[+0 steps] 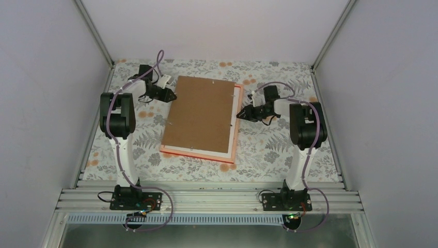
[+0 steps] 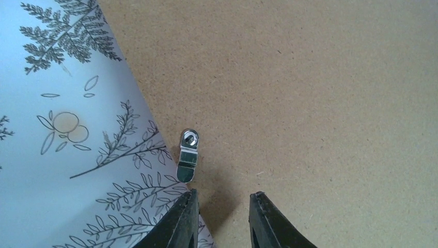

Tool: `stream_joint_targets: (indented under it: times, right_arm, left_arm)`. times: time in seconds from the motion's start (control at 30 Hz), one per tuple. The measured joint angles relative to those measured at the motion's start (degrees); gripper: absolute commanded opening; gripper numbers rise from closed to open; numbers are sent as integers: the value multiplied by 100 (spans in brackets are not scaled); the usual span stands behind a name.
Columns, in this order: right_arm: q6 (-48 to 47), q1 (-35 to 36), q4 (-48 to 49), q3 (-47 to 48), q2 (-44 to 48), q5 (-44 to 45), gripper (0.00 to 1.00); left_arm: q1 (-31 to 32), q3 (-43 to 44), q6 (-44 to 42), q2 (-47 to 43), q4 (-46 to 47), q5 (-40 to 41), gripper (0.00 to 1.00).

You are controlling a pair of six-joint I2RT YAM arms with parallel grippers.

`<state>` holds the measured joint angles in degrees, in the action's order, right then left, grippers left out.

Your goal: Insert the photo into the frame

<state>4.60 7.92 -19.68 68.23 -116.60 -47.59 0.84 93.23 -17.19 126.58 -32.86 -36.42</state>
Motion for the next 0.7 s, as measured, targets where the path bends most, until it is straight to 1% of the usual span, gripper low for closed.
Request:
stream_joint_targets:
  times: [0.1, 0.27, 0.33, 0.47, 0.5, 0.6, 0.67, 0.7]
  right_arm:
    - [28, -22, 15, 0, -4, 24, 30]
    - [120, -48, 42, -7, -4, 68, 28]
    - [138, -52, 105, -24, -4, 70, 27]
    - [149, -11, 225, -70, -4, 83, 24]
    - [149, -11, 236, -76, -4, 90, 24]
    - [144, -13, 234, -81, -4, 105, 24]
    - [136, -15, 232, -81, -4, 118, 23]
    - [125, -17, 229, -81, -4, 120, 23]
  left_arm:
    - [39, -170, -35, -120, 66, 85, 24]
    - [103, -490, -129, -374, 157, 243, 23]
    - [173, -682, -214, -560, 103, 101, 23]
    - [505, -1067, -437, -975, 83, -319, 24]
    - [573, -1158, -494, -1086, 85, -435, 26]
    - [592, -1331, -520, -1344, 109, -623, 39]
    - [501, -1335, -286, -1416, 232, -667, 44]
    - [382, -1320, -221, -1414, 308, -664, 45]
